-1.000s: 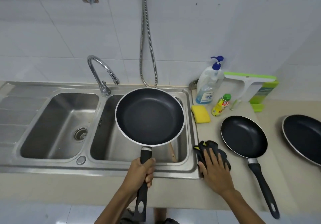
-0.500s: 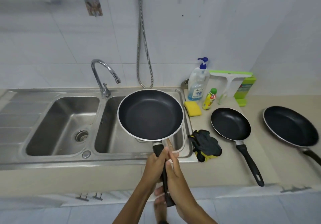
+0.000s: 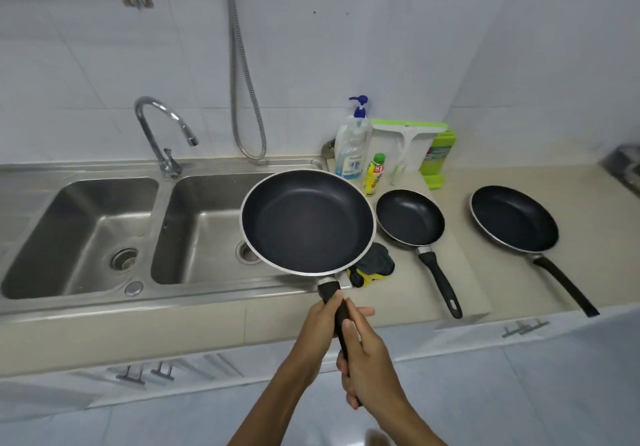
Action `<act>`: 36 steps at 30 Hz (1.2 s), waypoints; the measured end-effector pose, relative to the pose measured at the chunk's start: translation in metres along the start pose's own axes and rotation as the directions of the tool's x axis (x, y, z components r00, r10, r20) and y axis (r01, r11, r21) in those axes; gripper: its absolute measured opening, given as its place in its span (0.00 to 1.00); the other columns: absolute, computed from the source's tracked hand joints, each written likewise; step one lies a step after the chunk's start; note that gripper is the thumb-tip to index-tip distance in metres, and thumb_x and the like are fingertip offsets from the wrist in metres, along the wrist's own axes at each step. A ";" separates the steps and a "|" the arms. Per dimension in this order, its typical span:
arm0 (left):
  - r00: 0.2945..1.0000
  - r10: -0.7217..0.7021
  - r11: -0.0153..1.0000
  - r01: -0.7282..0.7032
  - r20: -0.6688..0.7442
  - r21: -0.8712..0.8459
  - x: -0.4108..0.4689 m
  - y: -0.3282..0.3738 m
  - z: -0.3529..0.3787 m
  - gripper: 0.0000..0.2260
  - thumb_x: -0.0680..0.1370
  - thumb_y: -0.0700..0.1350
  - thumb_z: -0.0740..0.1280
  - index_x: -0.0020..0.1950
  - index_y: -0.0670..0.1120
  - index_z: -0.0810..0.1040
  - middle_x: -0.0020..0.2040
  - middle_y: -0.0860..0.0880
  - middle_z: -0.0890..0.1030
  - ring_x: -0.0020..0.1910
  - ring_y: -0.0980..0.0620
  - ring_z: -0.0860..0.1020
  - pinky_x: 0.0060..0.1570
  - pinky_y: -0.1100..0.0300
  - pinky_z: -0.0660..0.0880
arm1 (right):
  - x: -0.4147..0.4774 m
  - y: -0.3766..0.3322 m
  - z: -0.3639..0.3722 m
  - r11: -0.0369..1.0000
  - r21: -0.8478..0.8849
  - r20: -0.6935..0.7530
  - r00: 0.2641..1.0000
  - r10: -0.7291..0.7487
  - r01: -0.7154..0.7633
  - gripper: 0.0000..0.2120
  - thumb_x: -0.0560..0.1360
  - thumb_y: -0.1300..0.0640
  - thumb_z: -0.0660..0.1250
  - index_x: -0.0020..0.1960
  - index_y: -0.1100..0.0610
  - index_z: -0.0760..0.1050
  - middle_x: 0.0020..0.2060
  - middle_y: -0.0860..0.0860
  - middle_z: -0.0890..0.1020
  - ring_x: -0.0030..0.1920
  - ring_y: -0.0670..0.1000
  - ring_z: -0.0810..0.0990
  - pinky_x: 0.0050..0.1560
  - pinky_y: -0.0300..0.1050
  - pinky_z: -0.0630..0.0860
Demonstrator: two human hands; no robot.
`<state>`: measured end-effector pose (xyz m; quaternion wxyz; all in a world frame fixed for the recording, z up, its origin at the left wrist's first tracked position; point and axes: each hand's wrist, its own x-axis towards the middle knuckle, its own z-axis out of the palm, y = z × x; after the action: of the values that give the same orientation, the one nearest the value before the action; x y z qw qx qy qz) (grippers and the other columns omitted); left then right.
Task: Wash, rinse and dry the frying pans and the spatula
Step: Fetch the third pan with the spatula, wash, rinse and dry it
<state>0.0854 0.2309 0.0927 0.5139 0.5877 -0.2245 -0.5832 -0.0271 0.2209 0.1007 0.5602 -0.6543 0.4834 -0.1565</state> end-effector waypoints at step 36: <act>0.859 -0.175 0.975 0.082 0.482 0.207 0.316 -0.004 0.664 0.23 0.87 0.52 0.51 0.58 0.40 0.83 0.54 0.50 0.87 0.56 0.50 0.83 0.66 0.48 0.75 | 0.096 0.202 -0.644 0.987 0.089 -0.543 0.824 0.159 -0.132 0.23 0.82 0.43 0.53 0.66 0.53 0.77 0.34 0.42 0.78 0.28 0.39 0.78 0.31 0.29 0.71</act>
<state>-0.4556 -0.2675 0.0845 0.3436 0.4754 -0.3610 -0.7250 -0.5536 -0.2120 0.0982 0.4241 -0.5296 0.6680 -0.3057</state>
